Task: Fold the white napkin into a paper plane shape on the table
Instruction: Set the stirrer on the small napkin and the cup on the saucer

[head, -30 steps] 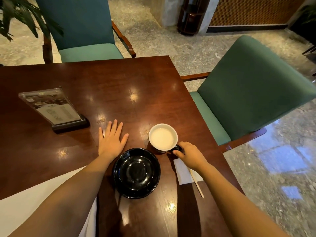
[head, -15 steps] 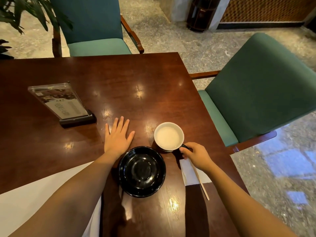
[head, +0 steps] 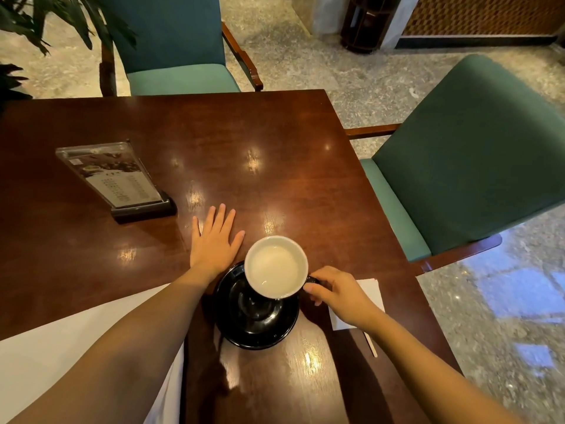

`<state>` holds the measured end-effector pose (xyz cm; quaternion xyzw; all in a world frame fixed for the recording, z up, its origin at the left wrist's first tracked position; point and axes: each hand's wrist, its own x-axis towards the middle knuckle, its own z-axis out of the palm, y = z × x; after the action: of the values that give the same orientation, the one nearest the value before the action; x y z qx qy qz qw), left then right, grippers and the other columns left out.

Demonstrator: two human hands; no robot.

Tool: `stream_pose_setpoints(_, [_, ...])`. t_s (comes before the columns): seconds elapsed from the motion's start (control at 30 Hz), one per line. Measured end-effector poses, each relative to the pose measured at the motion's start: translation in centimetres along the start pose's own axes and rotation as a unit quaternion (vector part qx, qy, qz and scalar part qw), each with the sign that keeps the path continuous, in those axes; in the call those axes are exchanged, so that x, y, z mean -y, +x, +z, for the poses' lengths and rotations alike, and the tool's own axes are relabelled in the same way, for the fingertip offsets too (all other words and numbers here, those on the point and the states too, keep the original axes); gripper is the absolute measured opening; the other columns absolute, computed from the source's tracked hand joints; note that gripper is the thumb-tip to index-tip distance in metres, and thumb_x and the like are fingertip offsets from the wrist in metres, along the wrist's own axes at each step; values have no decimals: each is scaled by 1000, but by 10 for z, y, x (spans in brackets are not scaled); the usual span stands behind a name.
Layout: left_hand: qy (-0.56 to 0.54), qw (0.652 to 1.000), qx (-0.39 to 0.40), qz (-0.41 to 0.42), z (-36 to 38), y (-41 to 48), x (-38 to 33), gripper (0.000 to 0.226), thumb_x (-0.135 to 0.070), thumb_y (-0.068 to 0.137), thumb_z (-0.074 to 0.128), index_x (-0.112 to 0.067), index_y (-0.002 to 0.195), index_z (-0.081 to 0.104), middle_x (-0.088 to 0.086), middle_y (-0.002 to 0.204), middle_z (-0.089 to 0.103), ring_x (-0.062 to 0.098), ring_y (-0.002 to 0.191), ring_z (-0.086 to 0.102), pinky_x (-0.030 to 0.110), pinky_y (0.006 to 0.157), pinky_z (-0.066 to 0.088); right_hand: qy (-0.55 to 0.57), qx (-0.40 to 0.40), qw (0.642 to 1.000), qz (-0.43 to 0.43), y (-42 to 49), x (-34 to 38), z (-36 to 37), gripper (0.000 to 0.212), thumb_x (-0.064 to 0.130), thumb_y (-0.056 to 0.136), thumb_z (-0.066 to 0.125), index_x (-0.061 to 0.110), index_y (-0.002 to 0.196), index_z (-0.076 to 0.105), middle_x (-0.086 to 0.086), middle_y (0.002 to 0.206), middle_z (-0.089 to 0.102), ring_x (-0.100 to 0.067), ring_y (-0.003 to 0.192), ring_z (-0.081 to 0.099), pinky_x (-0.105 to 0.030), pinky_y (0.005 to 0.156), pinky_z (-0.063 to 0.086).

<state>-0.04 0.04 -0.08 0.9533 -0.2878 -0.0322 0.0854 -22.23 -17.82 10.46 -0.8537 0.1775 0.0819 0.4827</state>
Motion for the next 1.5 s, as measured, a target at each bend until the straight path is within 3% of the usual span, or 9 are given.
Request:
stream_pose_setpoints(0.27, [-1, 1000, -3, 0, 2, 1, 1, 64, -58, 92, 18, -27, 148, 15, 0, 159, 11, 18, 146, 2, 51, 115, -5, -35, 35, 998, -34, -4, 2, 20, 17, 21, 93, 57, 13, 101, 69, -9, 93, 57, -5, 60, 57, -11, 62, 49])
stream_pose_setpoints(0.43, [1, 1000, -6, 1, 2, 0, 1, 63, -57, 93, 19, -27, 148, 16, 0, 159, 12, 19, 146, 3, 52, 115, -3, -62, 41, 997, -32, -3, -1, 25, 21, 27, 92, 57, 17, 106, 68, -1, 94, 56, -12, 64, 60, -20, 67, 53])
stream_pose_setpoints(0.6, [-4, 1000, -6, 1, 2, 1, 1, 62, -56, 93, 21, -27, 148, 16, 0, 159, 13, 19, 146, 3, 52, 115, -3, -89, 32, 995, -42, -2, 0, 25, 24, 31, 91, 57, 14, 104, 68, 2, 89, 56, -4, 72, 51, -33, 74, 53])
stream_pose_setpoints(0.83, [-2, 1000, -6, 1, 1, 0, 0, 62, -56, 93, 21, -26, 148, 16, 0, 159, 13, 19, 146, 4, 51, 115, -3, -83, 17, 996, -21, -2, 1, 25, 30, 28, 89, 61, 14, 115, 65, 1, 102, 51, -6, 72, 54, -17, 74, 47])
stream_pose_setpoints(0.97, [-6, 1000, -2, 0, 2, 1, 1, 63, -56, 93, 20, -27, 148, 16, 0, 159, 12, 19, 146, 3, 51, 115, -4, -129, 55, 990, -19, -1, 8, 16, 40, 37, 86, 63, 22, 122, 58, 4, 105, 52, -13, 86, 56, -17, 76, 44])
stream_pose_setpoints(1.07, [-6, 1000, 6, 0, 1, 2, 1, 63, -57, 93, 20, -27, 148, 15, 0, 159, 11, 19, 146, 2, 50, 115, -5, -185, 101, 978, 11, 4, 15, -7, 59, 46, 83, 65, 23, 134, 45, -1, 125, 54, -15, 103, 57, -24, 85, 48])
stream_pose_setpoints(1.13, [-10, 1000, 18, -2, 1, 2, 1, 63, -57, 93, 21, -27, 148, 13, 0, 159, 9, 18, 146, 1, 50, 114, -6, -249, 131, 959, 30, 11, 22, -22, 64, 45, 85, 61, 21, 140, 38, -4, 138, 48, -20, 120, 50, -36, 99, 45])
stream_pose_setpoints(1.23, [-27, 998, 54, 1, -4, 3, 3, 63, -56, 94, 23, -28, 149, 11, -1, 160, 5, 18, 146, -3, 50, 114, -7, -331, 152, 930, 57, 25, 37, -37, 63, 42, 90, 54, 17, 144, 32, -10, 144, 43, -28, 127, 43, -46, 103, 42])
stream_pose_setpoints(1.5, [-22, 978, 204, 27, -41, 10, 23, 59, -50, 96, 30, -29, 148, 14, -2, 160, 2, 20, 146, -2, 53, 114, 3, -405, 152, 896, 95, 78, 94, -24, 66, 51, 93, 42, 15, 146, 24, -11, 152, 30, -34, 137, 28, -50, 110, 33])
